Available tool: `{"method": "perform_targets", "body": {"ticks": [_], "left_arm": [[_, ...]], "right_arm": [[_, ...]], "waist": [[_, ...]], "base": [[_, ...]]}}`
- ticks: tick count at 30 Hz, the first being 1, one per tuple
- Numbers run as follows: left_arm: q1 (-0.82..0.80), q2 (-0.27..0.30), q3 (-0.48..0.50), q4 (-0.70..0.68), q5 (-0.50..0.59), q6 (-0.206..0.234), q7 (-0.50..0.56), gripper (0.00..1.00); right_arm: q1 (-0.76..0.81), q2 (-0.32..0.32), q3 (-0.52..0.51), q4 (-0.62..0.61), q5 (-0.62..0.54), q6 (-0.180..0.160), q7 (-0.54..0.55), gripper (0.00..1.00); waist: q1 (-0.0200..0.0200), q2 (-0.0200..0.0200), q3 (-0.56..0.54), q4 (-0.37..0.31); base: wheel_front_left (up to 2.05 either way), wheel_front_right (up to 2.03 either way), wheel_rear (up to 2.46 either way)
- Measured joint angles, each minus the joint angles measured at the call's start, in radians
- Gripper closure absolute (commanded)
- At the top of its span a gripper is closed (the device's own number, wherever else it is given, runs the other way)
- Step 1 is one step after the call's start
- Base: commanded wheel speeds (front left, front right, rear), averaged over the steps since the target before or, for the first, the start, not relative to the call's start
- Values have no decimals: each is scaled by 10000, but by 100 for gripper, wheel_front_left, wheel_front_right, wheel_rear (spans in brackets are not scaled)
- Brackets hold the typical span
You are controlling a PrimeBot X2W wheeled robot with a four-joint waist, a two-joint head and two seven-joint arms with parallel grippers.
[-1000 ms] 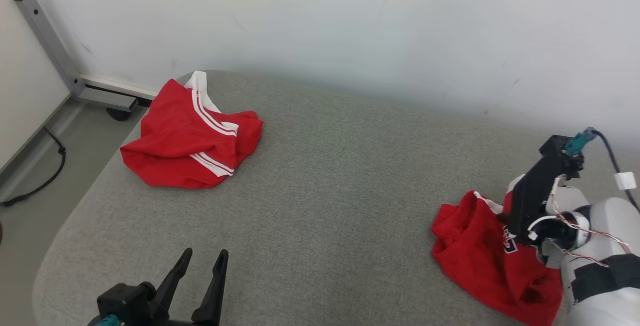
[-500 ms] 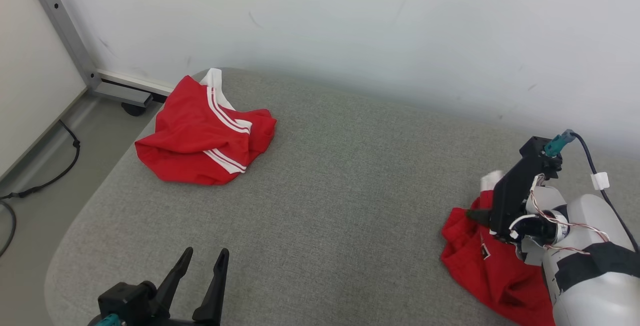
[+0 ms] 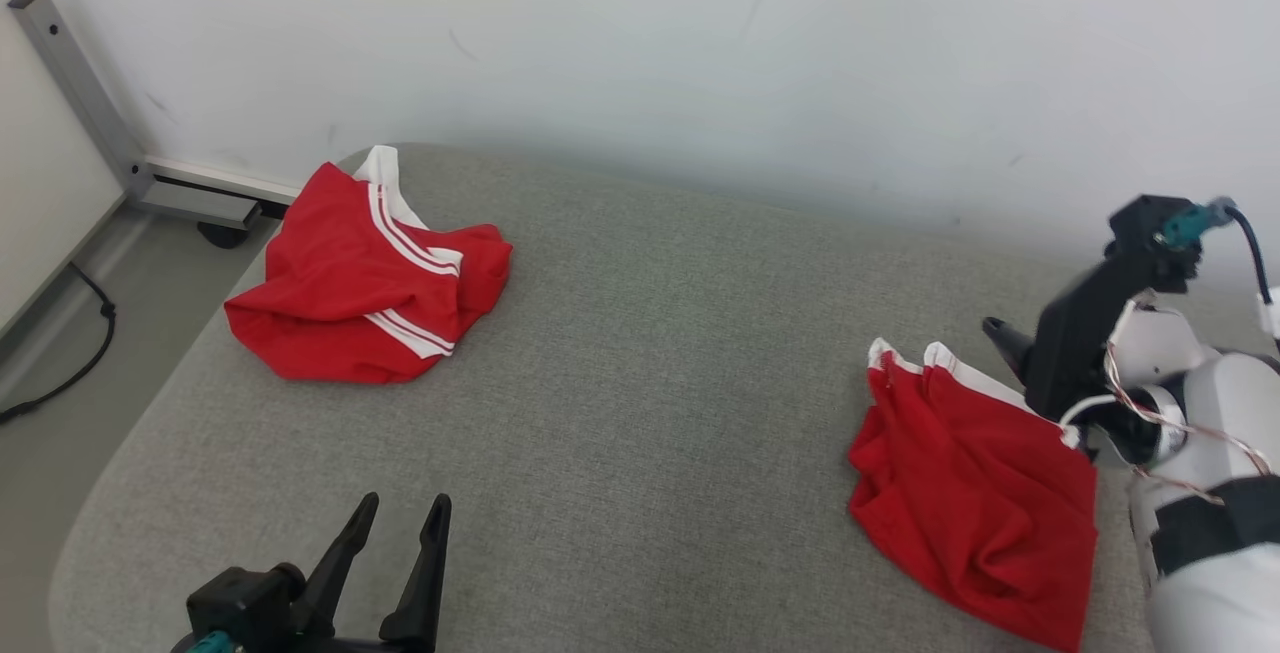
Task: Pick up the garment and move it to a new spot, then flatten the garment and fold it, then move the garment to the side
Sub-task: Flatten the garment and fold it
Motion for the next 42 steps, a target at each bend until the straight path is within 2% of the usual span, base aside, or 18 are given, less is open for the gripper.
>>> {"method": "perform_targets", "body": {"ticks": [6, 12, 13, 14, 15, 16, 17, 20, 25, 34, 42], "left_arm": [[-2, 4, 15, -33, -10, 27, -17, 0], [7, 23, 25, -88, -12, 40, -58, 0], [7, 23, 25, -88, -12, 40, -58, 0], [10, 27, 27, -98, -13, 42, -59, 0], [12, 31, 25, -107, -13, 42, -63, 0], [13, 38, 23, -121, -13, 42, -82, 0], [12, 42, 23, -127, -13, 40, -84, 0], [-4, 54, 8, -130, -13, 29, -84, 0], [-58, 77, -12, -128, -13, 27, -84, 0], [-175, 113, -42, -127, -13, 23, -75, 0], [-257, 96, -52, -96, -15, 21, -81, 0]], "right_arm": [[1647, -426, 146, -1538, -349, 2, -556, 0], [3347, -366, 284, -3126, -291, 0, -754, 1], [3347, -366, 284, -3126, -291, 0, -754, 38], [3580, -339, 316, -3375, -295, 2, -780, 56], [3796, -284, 359, -3595, -305, 0, -788, 56], [4012, -219, 403, -3779, -324, 2, -796, 75], [4199, -167, 443, -3942, -355, 2, -830, 100], [4730, -52, 476, -4309, -550, 0, -1120, 100], [5056, 52, 451, -4036, -934, 0, -1392, 100], [5057, 148, 589, -3465, -1066, 2, -1626, 100], [4731, 186, 1237, -3007, -997, 2, -1858, 100]], "waist": [[0, 0, 7, -293], [0, 0, -35, -538], [0, 0, -35, -538], [-1, 0, -31, -574], [-1, -1, -22, -606], [-1, -1, -5, -636], [-1, 0, 18, -660], [-1, 0, 106, -717], [-1, 0, 175, -706], [-1, 0, 313, -518], [-1, 0, 433, -339]], "base": [[0, 0, 0], [0, 0, 0], [0, 0, 0], [0, 0, 0], [0, 0, 0], [0, 0, 0], [0, 0, 0], [0, 0, 0], [0, 0, 0], [0, 0, 0], [0, 0, 0]]}}
